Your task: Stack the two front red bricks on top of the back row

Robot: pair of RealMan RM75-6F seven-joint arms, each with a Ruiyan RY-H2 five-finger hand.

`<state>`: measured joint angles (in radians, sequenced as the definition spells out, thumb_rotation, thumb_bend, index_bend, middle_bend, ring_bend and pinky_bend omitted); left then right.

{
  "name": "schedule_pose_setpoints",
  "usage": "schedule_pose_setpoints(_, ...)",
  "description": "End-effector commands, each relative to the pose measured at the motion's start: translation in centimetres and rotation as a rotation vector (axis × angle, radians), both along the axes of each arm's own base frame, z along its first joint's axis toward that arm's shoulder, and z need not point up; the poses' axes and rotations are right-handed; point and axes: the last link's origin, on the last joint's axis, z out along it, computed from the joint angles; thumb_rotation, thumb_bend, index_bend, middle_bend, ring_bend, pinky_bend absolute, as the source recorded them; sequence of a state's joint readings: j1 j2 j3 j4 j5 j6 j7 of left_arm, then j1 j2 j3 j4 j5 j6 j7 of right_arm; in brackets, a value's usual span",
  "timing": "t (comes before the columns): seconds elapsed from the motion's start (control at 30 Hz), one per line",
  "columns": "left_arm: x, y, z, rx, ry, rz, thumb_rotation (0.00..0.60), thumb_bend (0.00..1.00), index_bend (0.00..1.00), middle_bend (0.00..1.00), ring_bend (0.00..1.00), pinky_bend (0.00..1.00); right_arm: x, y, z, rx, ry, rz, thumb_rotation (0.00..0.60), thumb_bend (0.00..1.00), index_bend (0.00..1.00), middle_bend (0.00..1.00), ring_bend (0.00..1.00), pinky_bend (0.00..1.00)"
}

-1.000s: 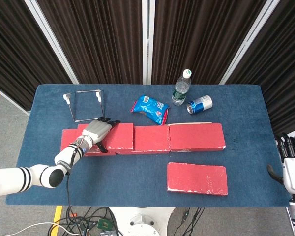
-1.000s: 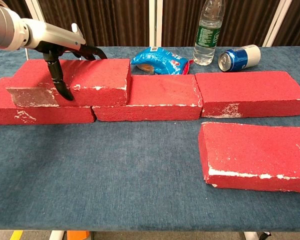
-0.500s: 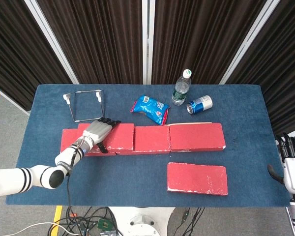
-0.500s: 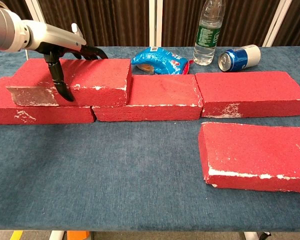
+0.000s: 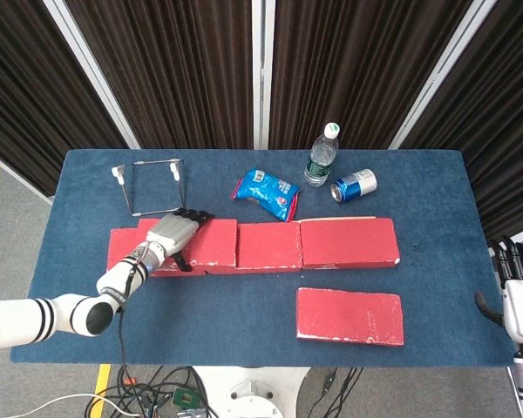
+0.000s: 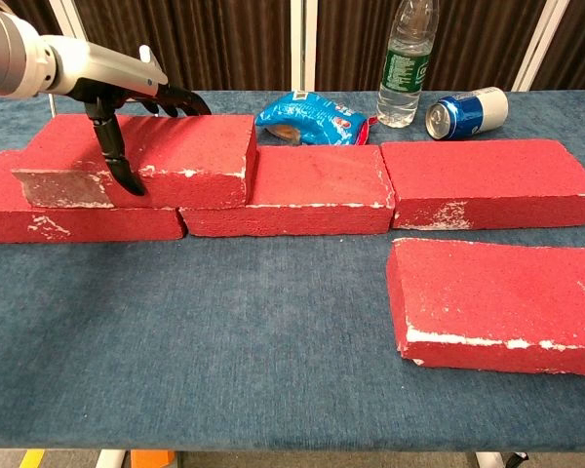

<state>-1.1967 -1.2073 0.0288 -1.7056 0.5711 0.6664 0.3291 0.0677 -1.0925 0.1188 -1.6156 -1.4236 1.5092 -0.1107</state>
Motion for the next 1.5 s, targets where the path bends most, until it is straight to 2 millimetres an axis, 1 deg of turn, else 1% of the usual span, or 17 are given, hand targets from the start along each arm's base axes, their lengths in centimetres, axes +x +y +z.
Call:
schedule_pose_setpoints(0.03,0.1,-0.1,0.0,-0.001,-0.003,-0.001,0.6,0.04,0.01,0.0,0.0,0.0,0.0,0.0,0.0,-0.001,-0.001,0.0,0.6,0.21,0.0,0.0,0.0,0.0)
schedule_pose_setpoints(0.2,0.6,-0.3,-0.1,0.004,-0.021,-0.011,0.6,0.04,0.0,0.0,0.0,0.0,0.0,-0.1,0.1,-0.007,-0.001,0.001,0.6,0.21,0.0,0.0,0.0,0.0)
schedule_pose_setpoints(0.9,2.7,-0.7,-2.5,0.022,-0.087,-0.066,0.6,0.04,0.0,0.0,0.0,0.0,-0.4,-0.1,0.6,-0.025,-0.012,-0.017,0.6,0.22,0.0,0.0,0.0,0.0)
schedule_pose_setpoints(1.1,3.0,-0.6,-2.9,0.039,-0.094,-0.083,0.6,0.04,0.0,0.0,0.0,0.0,-0.6,-0.1,0.6,-0.022,-0.013,-0.029,0.6,0.24,0.0,0.0,0.0,0.0)
schedule_pose_setpoints(1.5,3.1,-0.5,-2.8,0.046,-0.092,-0.085,0.6,0.04,0.0,0.0,0.0,0.0,-0.8,-0.1,0.6,-0.022,-0.018,-0.034,0.6,0.24,0.0,0.0,0.0,0.0)
